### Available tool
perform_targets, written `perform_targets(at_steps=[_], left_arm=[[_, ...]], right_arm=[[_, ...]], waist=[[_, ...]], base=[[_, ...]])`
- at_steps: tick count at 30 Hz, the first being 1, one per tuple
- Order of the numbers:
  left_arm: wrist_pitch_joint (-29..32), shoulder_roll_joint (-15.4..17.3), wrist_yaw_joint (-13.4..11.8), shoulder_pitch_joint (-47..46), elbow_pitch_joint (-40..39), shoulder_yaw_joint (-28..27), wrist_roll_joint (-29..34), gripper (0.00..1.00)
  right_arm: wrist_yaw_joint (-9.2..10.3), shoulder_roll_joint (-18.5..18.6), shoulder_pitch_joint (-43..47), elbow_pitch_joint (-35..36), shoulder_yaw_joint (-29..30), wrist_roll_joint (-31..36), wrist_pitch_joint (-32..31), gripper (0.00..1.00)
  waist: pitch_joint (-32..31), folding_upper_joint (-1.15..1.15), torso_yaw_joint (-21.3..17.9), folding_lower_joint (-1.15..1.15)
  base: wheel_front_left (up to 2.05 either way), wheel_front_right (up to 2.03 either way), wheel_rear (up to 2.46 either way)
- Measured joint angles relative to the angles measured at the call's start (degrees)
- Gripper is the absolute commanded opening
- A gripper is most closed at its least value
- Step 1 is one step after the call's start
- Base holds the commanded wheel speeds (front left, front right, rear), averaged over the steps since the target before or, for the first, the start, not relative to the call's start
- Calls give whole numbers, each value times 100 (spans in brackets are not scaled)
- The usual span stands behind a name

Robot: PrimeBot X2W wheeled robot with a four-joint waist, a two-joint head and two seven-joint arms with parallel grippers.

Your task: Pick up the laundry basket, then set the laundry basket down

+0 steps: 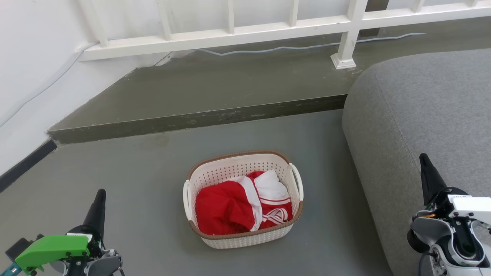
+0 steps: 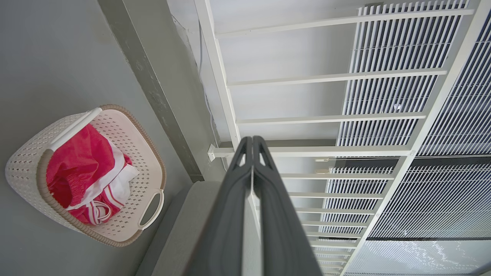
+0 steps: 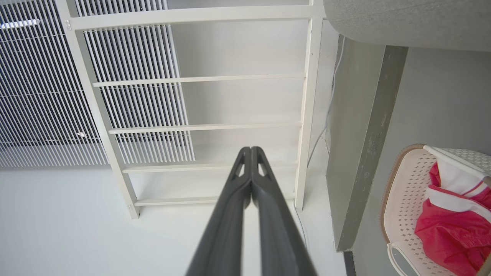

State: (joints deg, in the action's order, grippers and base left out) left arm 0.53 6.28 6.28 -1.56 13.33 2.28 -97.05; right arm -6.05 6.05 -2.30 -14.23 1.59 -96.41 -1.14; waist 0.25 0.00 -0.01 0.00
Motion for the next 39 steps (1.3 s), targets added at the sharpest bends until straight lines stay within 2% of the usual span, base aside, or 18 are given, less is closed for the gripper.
perform_targets(at_steps=[39], left_arm=[[44, -1, 27, -62, 138, -15, 0, 0]], right_arm=[[-49, -3, -75, -107, 20, 0, -43, 0]], waist=[[-6, 0, 0, 0]], base=[[0, 0, 0]])
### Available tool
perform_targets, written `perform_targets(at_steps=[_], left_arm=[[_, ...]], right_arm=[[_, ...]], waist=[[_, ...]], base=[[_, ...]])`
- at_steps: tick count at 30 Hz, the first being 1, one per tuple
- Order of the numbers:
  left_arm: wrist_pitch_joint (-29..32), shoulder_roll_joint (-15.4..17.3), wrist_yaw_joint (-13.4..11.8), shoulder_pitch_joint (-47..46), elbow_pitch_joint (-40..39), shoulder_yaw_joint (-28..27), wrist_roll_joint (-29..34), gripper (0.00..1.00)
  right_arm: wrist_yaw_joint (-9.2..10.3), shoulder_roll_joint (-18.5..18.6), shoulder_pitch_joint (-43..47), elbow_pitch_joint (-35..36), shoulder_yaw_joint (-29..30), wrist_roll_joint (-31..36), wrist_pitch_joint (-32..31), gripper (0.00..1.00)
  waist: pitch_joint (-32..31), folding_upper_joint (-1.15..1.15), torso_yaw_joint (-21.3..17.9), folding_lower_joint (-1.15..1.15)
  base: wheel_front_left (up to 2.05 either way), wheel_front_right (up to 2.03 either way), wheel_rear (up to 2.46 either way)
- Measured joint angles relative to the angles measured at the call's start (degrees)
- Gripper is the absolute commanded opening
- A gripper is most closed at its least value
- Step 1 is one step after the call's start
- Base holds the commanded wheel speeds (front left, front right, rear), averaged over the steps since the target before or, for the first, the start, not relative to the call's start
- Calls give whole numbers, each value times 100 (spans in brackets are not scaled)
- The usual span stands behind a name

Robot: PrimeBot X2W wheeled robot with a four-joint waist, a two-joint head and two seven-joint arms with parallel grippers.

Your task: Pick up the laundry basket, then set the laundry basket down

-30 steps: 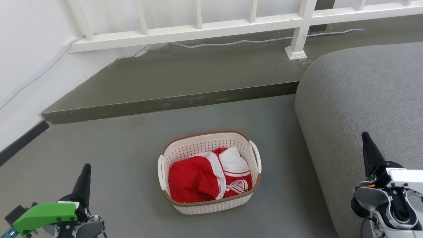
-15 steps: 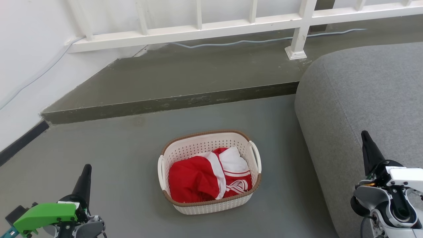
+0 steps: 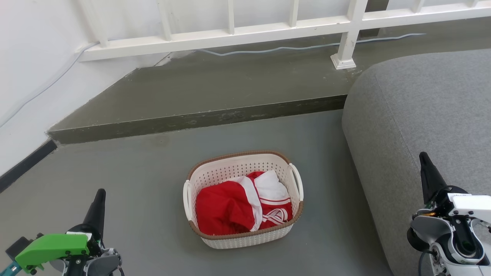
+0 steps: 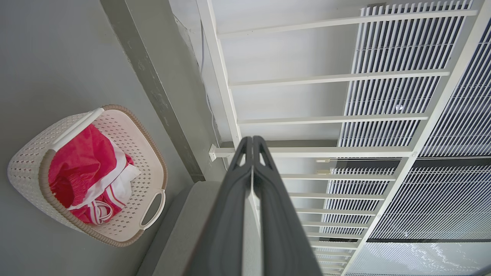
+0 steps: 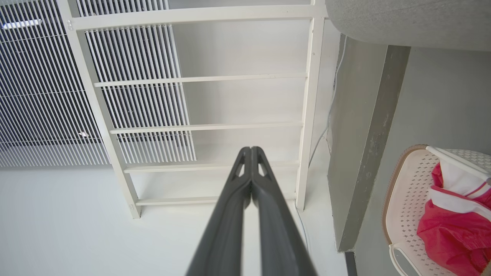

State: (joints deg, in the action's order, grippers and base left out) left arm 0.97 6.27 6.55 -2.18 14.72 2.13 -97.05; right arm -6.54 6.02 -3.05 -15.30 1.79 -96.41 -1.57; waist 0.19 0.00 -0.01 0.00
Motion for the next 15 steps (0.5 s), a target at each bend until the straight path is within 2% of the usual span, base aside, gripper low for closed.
perform_targets(at_steps=[15], left_arm=[[1, -1, 8, -28, 27, -9, 0, 0]], right_arm=[[0, -2, -4, -21, 7, 0, -1, 0]], waist=[[-1, 0, 0, 0]], base=[[0, 0, 0]])
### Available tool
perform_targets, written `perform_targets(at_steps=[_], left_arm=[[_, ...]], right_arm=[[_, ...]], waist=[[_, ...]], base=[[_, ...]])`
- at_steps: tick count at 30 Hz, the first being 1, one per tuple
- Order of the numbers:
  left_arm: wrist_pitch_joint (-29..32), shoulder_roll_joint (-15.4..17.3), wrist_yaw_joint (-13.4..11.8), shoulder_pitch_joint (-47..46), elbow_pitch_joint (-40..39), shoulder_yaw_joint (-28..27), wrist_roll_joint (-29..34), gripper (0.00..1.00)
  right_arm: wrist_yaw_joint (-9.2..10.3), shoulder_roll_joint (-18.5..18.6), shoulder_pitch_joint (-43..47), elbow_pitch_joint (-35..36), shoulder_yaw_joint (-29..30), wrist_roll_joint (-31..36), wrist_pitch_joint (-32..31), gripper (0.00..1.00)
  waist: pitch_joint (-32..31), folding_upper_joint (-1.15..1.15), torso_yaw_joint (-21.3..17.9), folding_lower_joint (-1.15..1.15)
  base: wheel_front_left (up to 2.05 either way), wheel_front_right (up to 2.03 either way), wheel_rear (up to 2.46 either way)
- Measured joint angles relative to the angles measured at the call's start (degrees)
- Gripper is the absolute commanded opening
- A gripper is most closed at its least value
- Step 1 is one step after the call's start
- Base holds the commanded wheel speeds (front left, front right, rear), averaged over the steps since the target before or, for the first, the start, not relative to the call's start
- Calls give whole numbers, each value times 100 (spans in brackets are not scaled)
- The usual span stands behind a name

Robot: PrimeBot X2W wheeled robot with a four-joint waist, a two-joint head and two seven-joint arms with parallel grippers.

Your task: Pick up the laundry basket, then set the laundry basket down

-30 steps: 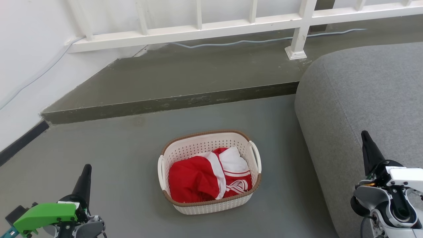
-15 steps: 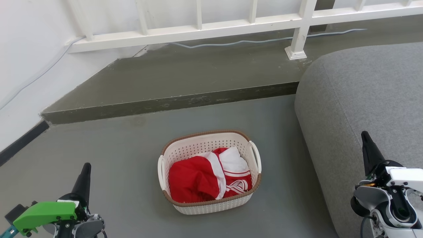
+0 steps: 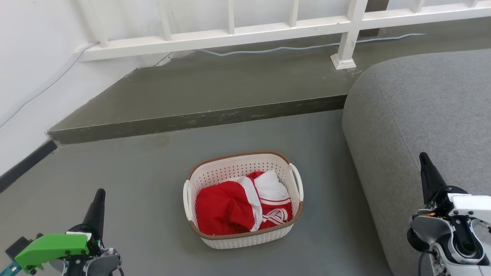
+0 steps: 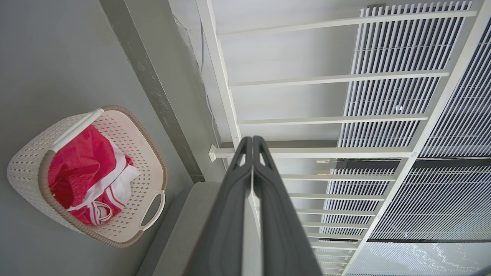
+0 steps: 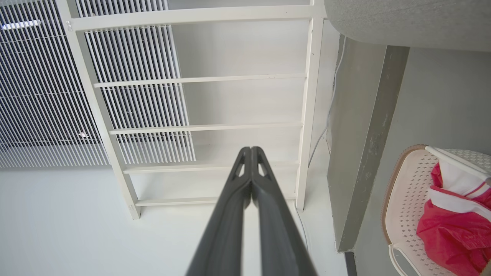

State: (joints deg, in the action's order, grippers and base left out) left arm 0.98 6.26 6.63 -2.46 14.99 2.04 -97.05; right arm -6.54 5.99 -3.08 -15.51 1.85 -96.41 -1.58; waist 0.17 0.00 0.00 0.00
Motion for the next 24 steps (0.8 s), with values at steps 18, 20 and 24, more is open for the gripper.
perform_targets(at_steps=[18, 20, 24], left_arm=[[7, -1, 24, -13, 33, -10, 0, 0], [7, -1, 25, -15, 35, -10, 0, 0], [7, -2, 25, -19, 41, -12, 0, 0]], right_arm=[[-1, -10, -3, -16, 18, 0, -7, 0], [-1, -10, -3, -19, 19, 0, -7, 0], [-1, -10, -3, -24, 21, 0, -7, 0]], waist=[[-1, 0, 0, 0], [-1, 0, 0, 0], [-1, 0, 0, 0]], base=[[0, 0, 0], [0, 0, 0], [0, 0, 0]])
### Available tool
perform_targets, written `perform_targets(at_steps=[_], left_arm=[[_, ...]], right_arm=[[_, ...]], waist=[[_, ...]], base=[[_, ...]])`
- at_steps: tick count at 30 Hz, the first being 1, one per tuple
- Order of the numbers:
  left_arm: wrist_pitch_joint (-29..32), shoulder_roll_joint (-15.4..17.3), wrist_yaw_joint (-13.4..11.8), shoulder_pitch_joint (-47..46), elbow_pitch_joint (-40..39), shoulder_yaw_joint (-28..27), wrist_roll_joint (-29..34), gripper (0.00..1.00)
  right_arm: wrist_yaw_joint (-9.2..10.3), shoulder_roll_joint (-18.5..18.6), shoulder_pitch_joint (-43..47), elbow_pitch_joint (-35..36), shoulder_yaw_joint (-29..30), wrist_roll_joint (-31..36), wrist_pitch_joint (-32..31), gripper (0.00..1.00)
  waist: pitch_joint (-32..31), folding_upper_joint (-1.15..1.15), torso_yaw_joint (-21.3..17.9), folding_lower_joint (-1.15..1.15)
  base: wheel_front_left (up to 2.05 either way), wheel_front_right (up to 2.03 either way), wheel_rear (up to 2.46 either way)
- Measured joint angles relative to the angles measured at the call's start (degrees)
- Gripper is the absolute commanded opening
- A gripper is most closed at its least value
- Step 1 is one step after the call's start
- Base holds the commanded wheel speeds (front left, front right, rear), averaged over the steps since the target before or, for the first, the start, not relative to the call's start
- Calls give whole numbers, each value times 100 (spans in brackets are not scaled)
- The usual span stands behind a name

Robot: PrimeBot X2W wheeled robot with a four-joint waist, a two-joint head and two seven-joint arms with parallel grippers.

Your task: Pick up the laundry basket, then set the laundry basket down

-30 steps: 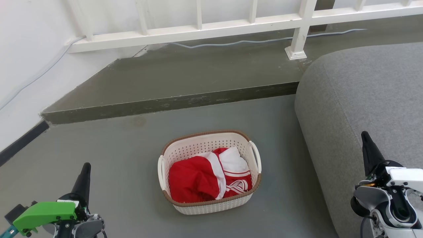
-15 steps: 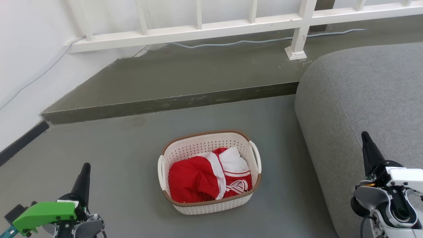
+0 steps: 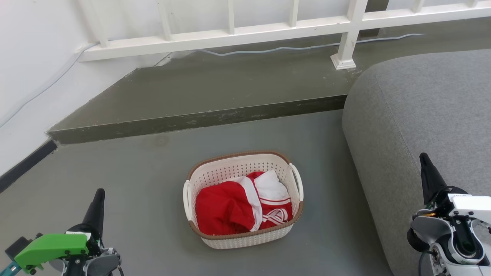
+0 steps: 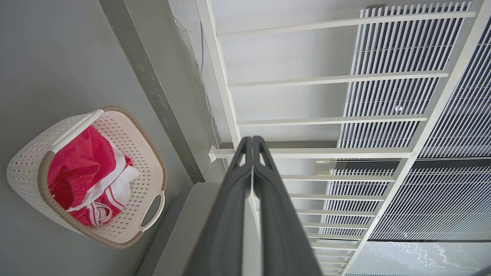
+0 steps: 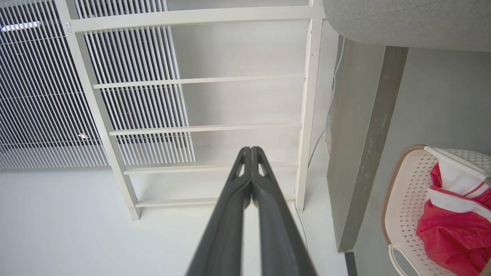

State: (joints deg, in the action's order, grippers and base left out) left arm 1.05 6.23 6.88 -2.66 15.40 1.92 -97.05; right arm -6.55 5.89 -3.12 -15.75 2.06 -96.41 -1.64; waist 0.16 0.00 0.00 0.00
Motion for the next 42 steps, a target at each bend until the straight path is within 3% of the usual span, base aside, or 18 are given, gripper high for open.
perform_targets(at_steps=[42], left_arm=[[44, -8, 11, -7, 40, -25, 0, 0]], right_arm=[[-1, -10, -3, -21, 31, 2, -43, 0]], waist=[[-1, 0, 0, 0]], base=[[0, 0, 0]])
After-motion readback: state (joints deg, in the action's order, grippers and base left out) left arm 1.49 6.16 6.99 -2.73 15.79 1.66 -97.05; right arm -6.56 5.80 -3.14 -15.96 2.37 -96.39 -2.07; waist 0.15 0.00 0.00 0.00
